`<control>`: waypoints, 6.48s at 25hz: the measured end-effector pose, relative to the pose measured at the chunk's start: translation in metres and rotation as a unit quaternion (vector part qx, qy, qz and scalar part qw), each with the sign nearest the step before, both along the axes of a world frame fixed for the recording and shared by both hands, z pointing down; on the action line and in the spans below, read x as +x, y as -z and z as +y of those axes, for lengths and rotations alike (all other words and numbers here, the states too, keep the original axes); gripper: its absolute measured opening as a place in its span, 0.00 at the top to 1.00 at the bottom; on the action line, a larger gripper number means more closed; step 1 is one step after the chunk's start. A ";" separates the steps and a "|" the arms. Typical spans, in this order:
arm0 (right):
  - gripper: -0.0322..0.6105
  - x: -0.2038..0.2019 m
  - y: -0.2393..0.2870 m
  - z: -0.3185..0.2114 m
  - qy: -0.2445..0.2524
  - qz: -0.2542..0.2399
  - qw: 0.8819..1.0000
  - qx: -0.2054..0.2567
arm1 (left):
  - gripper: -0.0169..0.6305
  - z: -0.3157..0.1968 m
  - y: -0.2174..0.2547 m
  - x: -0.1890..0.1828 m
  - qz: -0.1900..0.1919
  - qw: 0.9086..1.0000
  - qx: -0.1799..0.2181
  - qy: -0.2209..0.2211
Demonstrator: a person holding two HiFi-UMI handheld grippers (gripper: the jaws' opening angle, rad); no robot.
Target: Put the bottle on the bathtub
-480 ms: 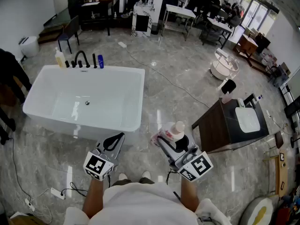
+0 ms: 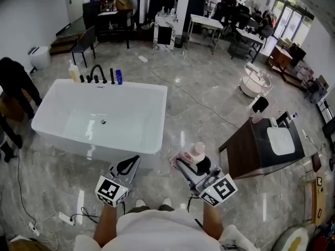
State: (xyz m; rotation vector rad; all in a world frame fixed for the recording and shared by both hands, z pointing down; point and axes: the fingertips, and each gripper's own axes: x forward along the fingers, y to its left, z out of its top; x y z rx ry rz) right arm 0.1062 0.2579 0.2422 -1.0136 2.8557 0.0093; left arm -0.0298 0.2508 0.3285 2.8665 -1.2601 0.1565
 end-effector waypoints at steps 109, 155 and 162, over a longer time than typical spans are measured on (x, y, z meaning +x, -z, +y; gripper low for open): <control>0.58 -0.096 -0.045 -0.367 -0.026 -0.046 0.997 -0.055 | 0.97 -0.382 -0.040 -0.082 0.010 0.999 -0.014 -0.043; 0.58 -0.193 -0.538 -0.945 -0.012 0.088 0.994 -0.066 | 0.97 -0.708 -0.448 -0.085 0.005 0.989 -0.140 0.040; 0.58 -0.199 -0.551 -0.978 -0.034 0.063 0.996 -0.058 | 0.97 -0.698 -0.460 -0.094 -0.012 0.988 -0.150 0.040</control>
